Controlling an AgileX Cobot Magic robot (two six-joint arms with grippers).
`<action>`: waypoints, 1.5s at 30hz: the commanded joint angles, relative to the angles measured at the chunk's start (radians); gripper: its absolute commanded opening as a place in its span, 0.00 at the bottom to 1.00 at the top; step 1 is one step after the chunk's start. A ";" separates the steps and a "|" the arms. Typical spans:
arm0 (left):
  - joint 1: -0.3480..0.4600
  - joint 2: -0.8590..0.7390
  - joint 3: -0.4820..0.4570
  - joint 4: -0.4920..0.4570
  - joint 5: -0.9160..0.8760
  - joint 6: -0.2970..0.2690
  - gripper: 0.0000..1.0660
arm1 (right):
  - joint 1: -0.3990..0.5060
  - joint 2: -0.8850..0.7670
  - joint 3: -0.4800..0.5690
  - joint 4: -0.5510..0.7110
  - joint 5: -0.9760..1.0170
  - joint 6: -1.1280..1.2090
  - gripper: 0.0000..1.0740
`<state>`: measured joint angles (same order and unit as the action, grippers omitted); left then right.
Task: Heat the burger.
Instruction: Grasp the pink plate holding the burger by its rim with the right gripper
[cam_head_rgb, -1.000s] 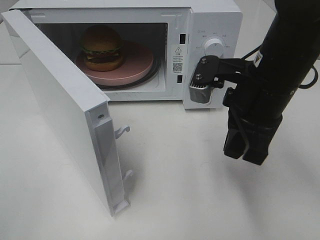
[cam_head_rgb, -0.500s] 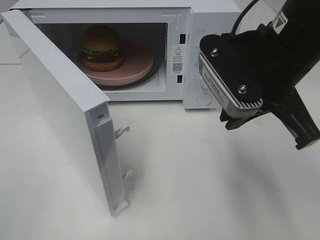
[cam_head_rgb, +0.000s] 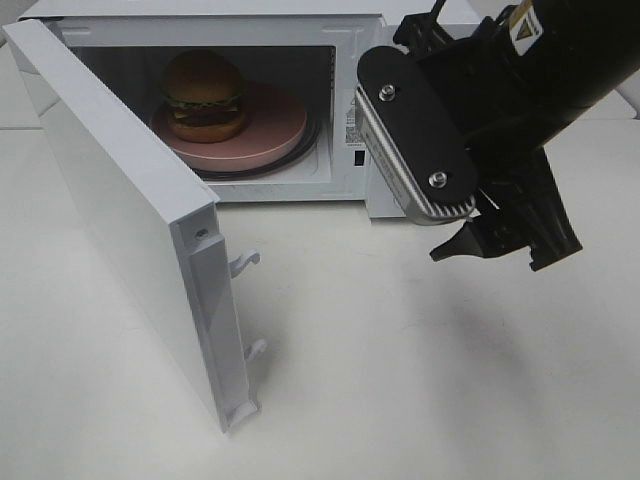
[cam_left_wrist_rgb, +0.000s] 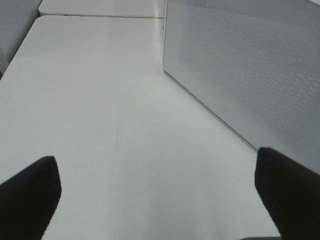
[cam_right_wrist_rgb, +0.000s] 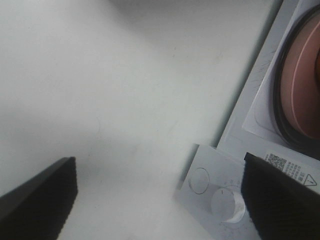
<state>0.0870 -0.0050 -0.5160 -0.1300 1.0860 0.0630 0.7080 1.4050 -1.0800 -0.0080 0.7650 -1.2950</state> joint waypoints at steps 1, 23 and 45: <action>0.003 -0.005 0.000 -0.003 -0.012 -0.004 0.92 | 0.005 -0.002 -0.003 -0.009 -0.024 0.032 0.87; 0.003 -0.005 0.000 -0.003 -0.012 -0.004 0.92 | 0.005 0.269 -0.189 -0.032 -0.216 0.027 0.84; 0.003 -0.005 0.000 -0.003 -0.012 -0.004 0.92 | 0.002 0.533 -0.361 -0.134 -0.305 0.121 0.80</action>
<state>0.0870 -0.0050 -0.5160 -0.1300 1.0860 0.0630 0.7100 1.9340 -1.4330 -0.1330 0.4700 -1.1850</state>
